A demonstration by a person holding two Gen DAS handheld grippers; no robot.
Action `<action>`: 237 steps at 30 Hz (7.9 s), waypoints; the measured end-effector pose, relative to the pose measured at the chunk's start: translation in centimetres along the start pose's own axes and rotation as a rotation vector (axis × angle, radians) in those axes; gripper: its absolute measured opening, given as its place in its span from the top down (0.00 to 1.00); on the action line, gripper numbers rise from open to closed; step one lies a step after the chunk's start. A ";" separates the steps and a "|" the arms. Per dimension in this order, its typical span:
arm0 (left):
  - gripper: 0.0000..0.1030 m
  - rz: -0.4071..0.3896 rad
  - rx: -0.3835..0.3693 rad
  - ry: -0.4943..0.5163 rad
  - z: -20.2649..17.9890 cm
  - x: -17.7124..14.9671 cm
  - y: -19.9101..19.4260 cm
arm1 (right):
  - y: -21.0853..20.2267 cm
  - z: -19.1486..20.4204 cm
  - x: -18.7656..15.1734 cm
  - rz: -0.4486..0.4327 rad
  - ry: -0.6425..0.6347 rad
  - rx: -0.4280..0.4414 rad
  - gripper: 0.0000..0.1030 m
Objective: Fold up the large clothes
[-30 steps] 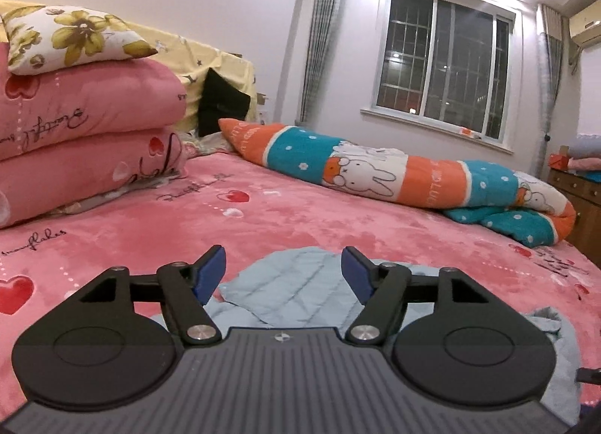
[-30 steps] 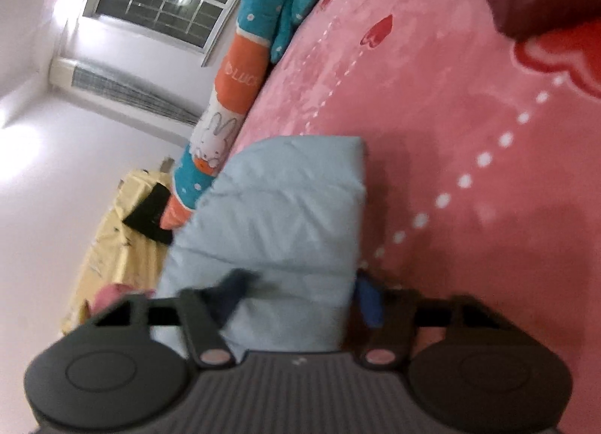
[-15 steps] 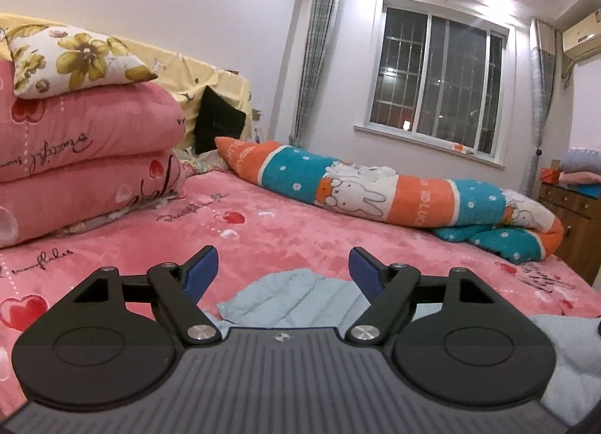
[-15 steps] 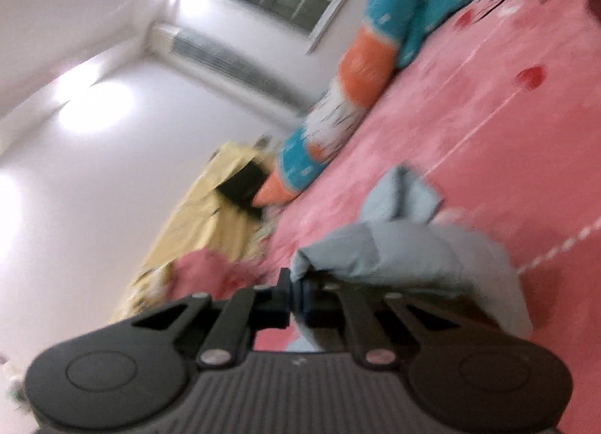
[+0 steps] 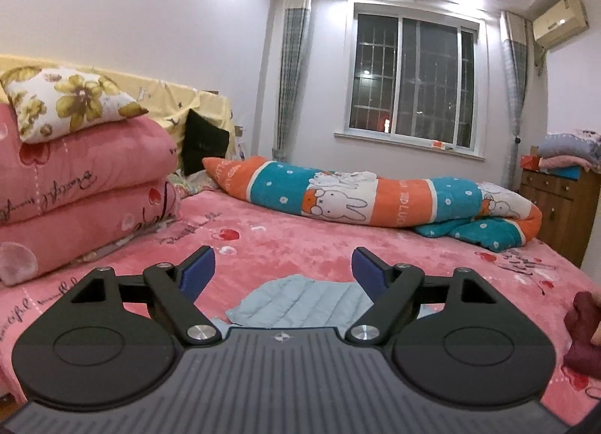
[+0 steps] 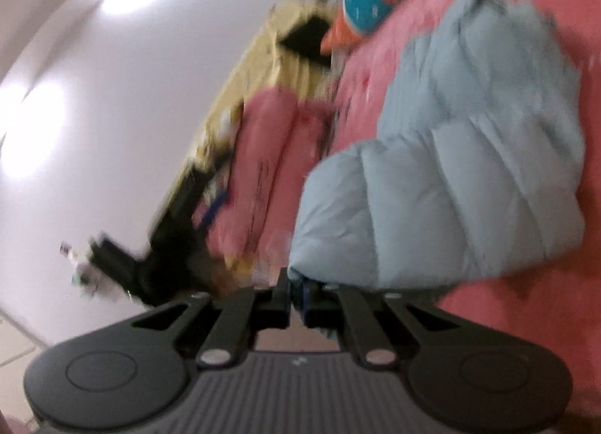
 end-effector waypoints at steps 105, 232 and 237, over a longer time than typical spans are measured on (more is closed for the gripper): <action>0.00 0.621 -0.308 -0.257 -7.2 -14.9 39.5 | -19.6 -26.9 9.4 -0.589 0.241 -0.938 0.19; 0.96 0.266 -0.231 -0.424 5.6 -12.0 10.9 | -4.5 -9.4 8.1 -0.356 -0.041 -0.624 0.98; 0.96 0.289 -0.252 -0.381 4.2 -11.6 6.0 | -7.5 -9.5 7.0 -0.370 -0.021 -0.627 0.99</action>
Point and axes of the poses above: each gripper's, at about its wrist camera, not at the fingertips, and y roughly the way its jaws point, z to its left, x to its top, the point moved 10 cm from there along y, roughly the way its jaws point, and after that the axes turned 15 degrees about -x, right-handed, at the moved point
